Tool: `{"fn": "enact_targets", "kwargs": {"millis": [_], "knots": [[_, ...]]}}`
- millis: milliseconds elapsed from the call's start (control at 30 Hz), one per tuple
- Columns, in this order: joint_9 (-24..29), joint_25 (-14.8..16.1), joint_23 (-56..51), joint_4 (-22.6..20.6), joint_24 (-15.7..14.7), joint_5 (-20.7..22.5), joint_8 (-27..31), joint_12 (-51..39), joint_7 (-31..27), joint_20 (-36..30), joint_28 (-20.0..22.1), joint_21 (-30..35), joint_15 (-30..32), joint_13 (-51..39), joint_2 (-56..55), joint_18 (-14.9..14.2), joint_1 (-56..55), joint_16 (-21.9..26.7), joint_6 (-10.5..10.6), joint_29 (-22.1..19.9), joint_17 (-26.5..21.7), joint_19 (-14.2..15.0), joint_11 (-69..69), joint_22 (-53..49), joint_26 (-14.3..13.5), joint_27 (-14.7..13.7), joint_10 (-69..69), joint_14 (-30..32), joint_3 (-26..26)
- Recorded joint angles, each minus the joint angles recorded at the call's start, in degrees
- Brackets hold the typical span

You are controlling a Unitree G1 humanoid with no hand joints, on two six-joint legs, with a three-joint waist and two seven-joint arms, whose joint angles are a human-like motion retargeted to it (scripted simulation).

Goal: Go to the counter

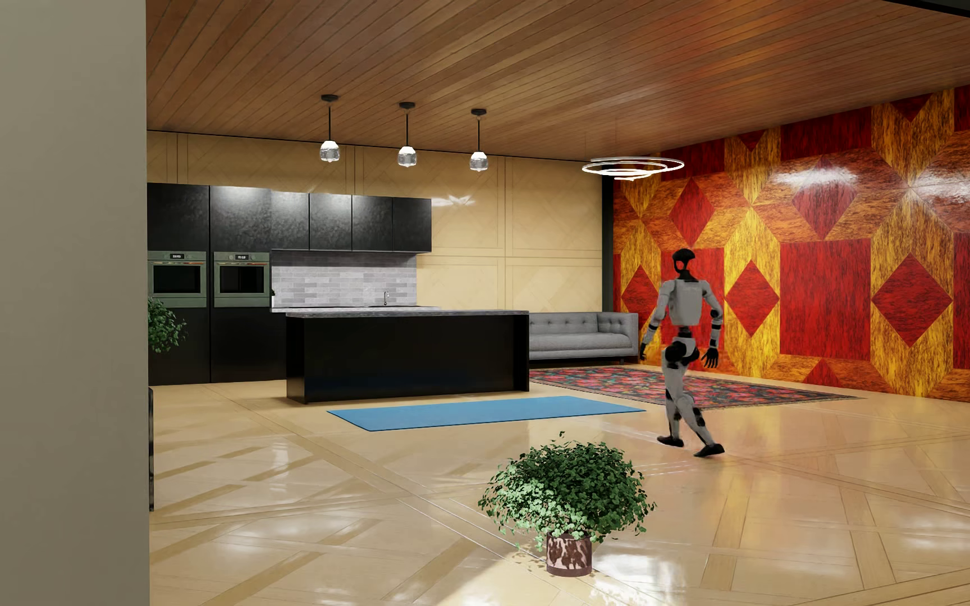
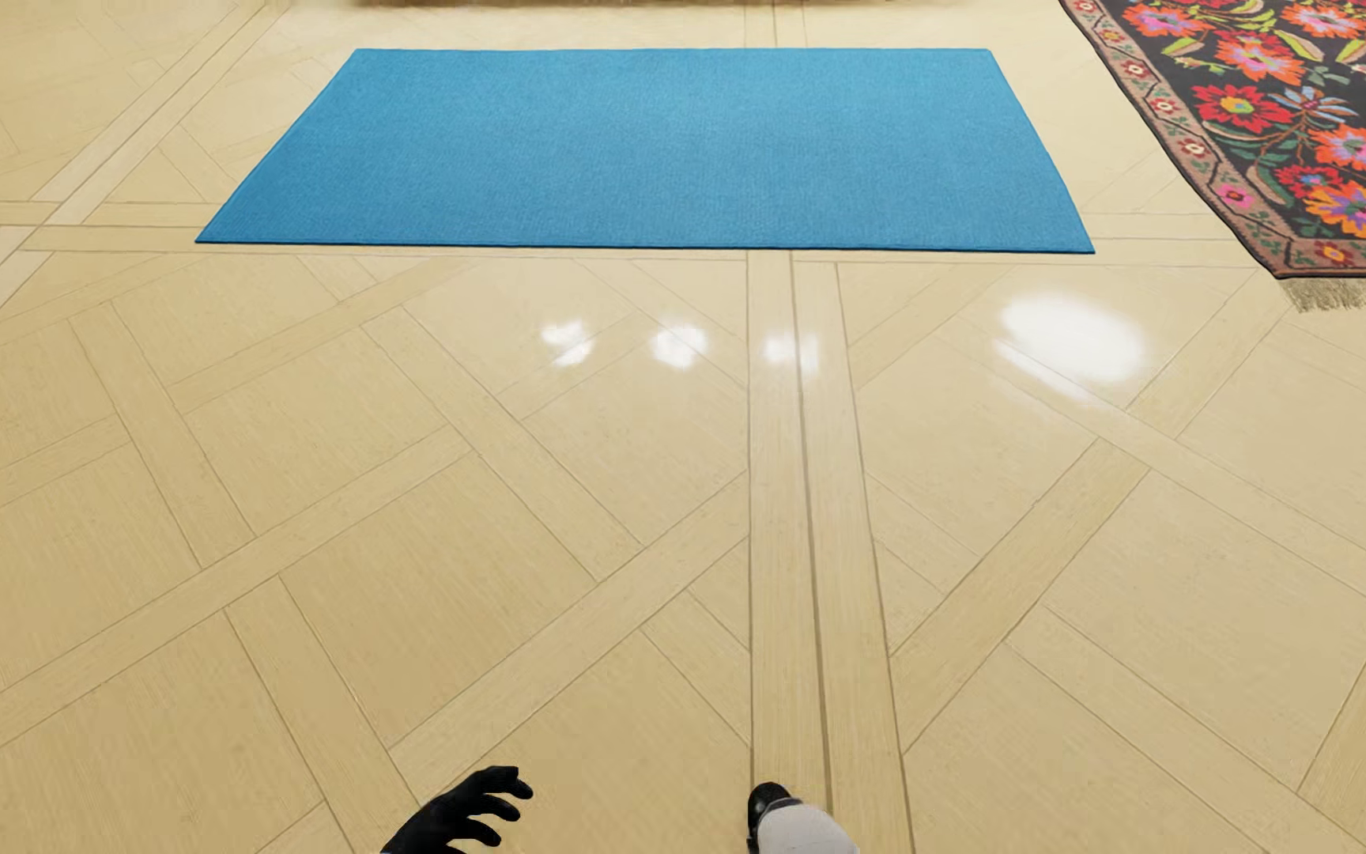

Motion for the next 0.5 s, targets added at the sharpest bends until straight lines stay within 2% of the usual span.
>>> {"fn": "enact_targets", "kwargs": {"millis": [67, 100, 133, 167, 200, 233, 300, 333, 400, 433, 467, 500], "knots": [[-0.7, 0.0, 1.1, 3.2, 0.0, -0.7, 0.0, -0.5, 0.0, 2.4, 0.0, -0.6, -1.0, 0.7, -3.2, 0.0, 6.0, 0.1, 0.2, 0.0, 0.2, 0.0, 3.7, -2.7, 0.0, 0.0, 2.0, 0.4, -2.5], [-1.4, 0.0, 2.8, 4.7, 0.0, 0.2, 0.0, 0.4, 0.0, 3.4, 0.0, -0.5, 1.3, 0.6, -4.9, 0.0, 7.2, -0.6, 1.1, 0.0, 0.3, 0.0, 9.7, -2.5, 0.0, 0.0, 5.7, 4.5, -3.2], [-2.3, 0.0, 5.4, 6.3, 0.0, 2.2, 0.0, 1.6, 0.0, 3.5, 0.0, -0.1, 3.5, 0.3, -5.9, 0.0, 6.5, -1.8, 2.8, 0.0, 0.4, 0.0, 15.7, -0.3, 0.0, 0.0, 12.0, 12.6, -3.1], [-2.2, 0.0, 8.0, 7.5, 0.0, 4.5, 0.0, 3.0, 0.0, 2.3, 0.0, 0.5, 2.6, -0.3, -4.1, 0.0, 4.4, -2.8, 4.0, 0.0, 0.6, 0.0, 20.1, 2.8, 0.0, 0.0, 21.0, 23.0, -2.3], [-1.8, 0.0, 9.7, 7.7, 0.0, 6.5, 0.0, 3.9, 0.0, -0.3, 0.0, 0.6, -0.1, -1.4, -0.7, 0.0, -0.2, -3.2, 4.2, 0.0, 0.9, 0.0, 21.8, 5.9, 0.0, 0.0, 32.6, 30.5, -1.0], [-1.5, 0.0, 9.9, 7.2, 0.0, 7.9, 0.0, 4.0, 0.0, -4.0, 0.0, 0.5, -2.0, -2.3, 4.1, 0.0, -6.5, -3.1, 3.9, 0.0, 1.3, 0.0, 20.5, 8.9, 0.0, 0.0, 43.9, 31.8, 0.8], [-0.8, 0.0, 6.8, 5.0, 0.0, 8.8, 0.0, 5.9, 0.0, -8.4, 0.0, 0.6, -2.9, -3.9, 15.2, 0.0, -19.1, -3.3, 1.9, 0.0, 1.5, 0.0, 14.4, 14.2, 0.0, 0.0, 55.0, 27.2, 6.7], [-0.4, 0.0, 4.4, 3.7, 0.0, 8.8, 0.0, 7.8, 0.0, -9.7, 0.0, 0.3, -2.7, -4.6, 20.9, 0.0, -24.3, -3.2, 0.6, 0.0, 1.3, 0.0, 10.9, 16.3, 0.0, 0.0, 52.5, 28.0, 10.3], [0.0, 0.0, -1.3, 2.5, 0.0, 7.9, 0.0, 11.7, 0.0, -11.8, 0.0, -0.7, -2.3, -6.7, 30.1, 0.0, -33.2, -2.3, -1.3, 0.0, 0.6, 0.0, 5.8, 18.7, 0.0, 0.0, 34.9, 36.2, 16.5], [0.0, 0.0, -4.0, 2.8, 0.0, 7.4, 0.0, 13.7, 0.0, -11.8, 0.0, -1.5, -2.5, -8.0, 33.8, 0.0, -36.2, -2.0, -1.6, 0.0, 0.1, 0.0, 3.9, 19.1, 0.0, 0.0, 23.1, 38.2, 19.1], [-0.3, 0.0, -6.3, 3.4, 0.0, 7.2, 0.0, 15.3, 0.0, -11.5, 0.0, -2.3, -3.2, -9.6, 36.9, 0.0, -38.1, -1.9, -1.6, 0.0, -0.5, 0.0, 2.5, 19.4, 0.0, 0.0, 11.9, 31.9, 21.1], [-0.8, 0.0, -8.2, 4.4, 0.0, 7.1, 0.0, 16.7, 0.0, -11.9, 0.0, -3.0, -3.7, -11.2, 39.6, 0.0, -39.3, -1.9, -1.2, 0.0, -1.0, 0.0, 1.8, 19.8, 0.0, 0.0, 4.8, 17.0, 22.6]]}}
